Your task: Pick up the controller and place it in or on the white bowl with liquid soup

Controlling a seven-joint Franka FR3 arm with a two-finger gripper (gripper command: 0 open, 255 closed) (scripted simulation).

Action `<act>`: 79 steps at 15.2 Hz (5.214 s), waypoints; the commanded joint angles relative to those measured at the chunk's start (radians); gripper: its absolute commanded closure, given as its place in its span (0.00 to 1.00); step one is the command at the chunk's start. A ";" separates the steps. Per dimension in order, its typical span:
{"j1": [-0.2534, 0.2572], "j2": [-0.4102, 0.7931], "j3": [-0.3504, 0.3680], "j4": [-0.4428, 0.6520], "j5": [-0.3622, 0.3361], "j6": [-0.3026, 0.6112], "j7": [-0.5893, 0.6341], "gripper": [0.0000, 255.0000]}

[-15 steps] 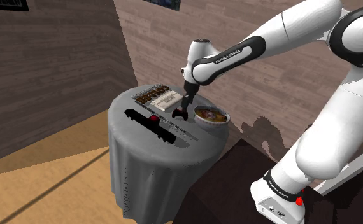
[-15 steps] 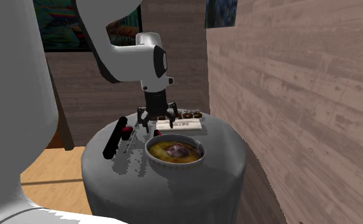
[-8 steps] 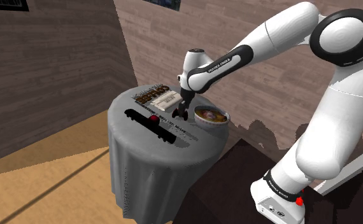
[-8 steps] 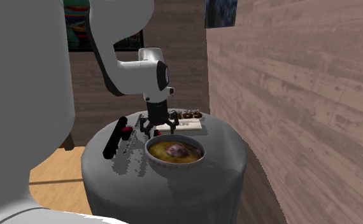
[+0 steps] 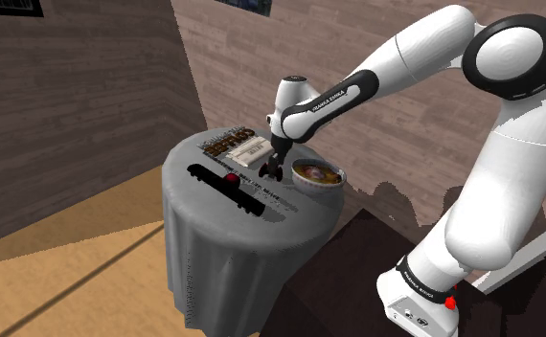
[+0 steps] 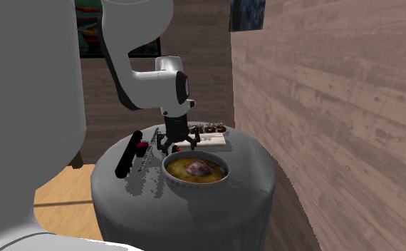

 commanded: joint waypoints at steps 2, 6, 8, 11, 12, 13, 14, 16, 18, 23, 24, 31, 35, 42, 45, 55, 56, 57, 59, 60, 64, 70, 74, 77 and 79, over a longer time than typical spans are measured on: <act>0.000 0.000 0.000 0.000 0.000 0.000 0.000 1.00; 0.000 0.000 0.000 0.000 0.000 0.000 0.000 1.00; 0.000 0.000 0.000 0.000 0.000 0.000 0.000 1.00; 0.000 0.000 0.000 0.000 0.000 0.000 0.000 1.00; 0.000 -0.010 0.001 0.002 0.003 -0.012 -0.002 1.00; -0.001 -0.021 0.002 0.003 0.005 -0.024 -0.005 1.00; -0.001 -0.030 0.003 0.006 0.008 -0.036 -0.007 1.00; -0.002 -0.050 0.004 0.011 0.012 -0.060 -0.012 1.00; -0.003 -0.069 0.005 0.017 0.017 -0.085 -0.016 1.00; -0.003 -0.113 0.008 0.035 0.028 -0.147 -0.026 1.00; -0.004 -0.122 0.008 0.039 0.030 -0.159 -0.028 1.00; -0.004 -0.174 0.010 0.076 0.041 -0.248 -0.040 1.00; -0.004 -0.200 0.010 0.101 0.047 -0.299 -0.046 1.00; -0.004 -0.238 0.011 0.154 0.055 -0.389 -0.056 1.00; -0.009 -0.280 0.005 0.124 0.058 -0.399 -0.069 1.00; -0.063 -0.641 -0.075 -0.224 0.051 -0.404 -0.199 1.00; -0.069 -0.677 -0.085 -0.253 0.046 -0.411 -0.213 1.00; -0.076 -0.712 -0.095 -0.280 0.041 -0.418 -0.226 1.00; -0.076 -0.703 -0.095 -0.300 0.039 -0.389 -0.224 1.00; -0.076 -0.698 -0.095 -0.309 0.038 -0.374 -0.223 1.00; -0.077 -0.674 -0.096 -0.346 0.035 -0.313 -0.219 1.00; -0.079 -0.628 -0.097 -0.395 0.030 -0.219 -0.212 1.00; -0.080 -0.605 -0.098 -0.414 0.027 -0.176 -0.208 1.00; -0.080 -0.605 -0.098 -0.414 0.027 -0.176 -0.208 1.00; -0.080 -0.605 -0.098 -0.414 0.027 -0.176 -0.208 1.00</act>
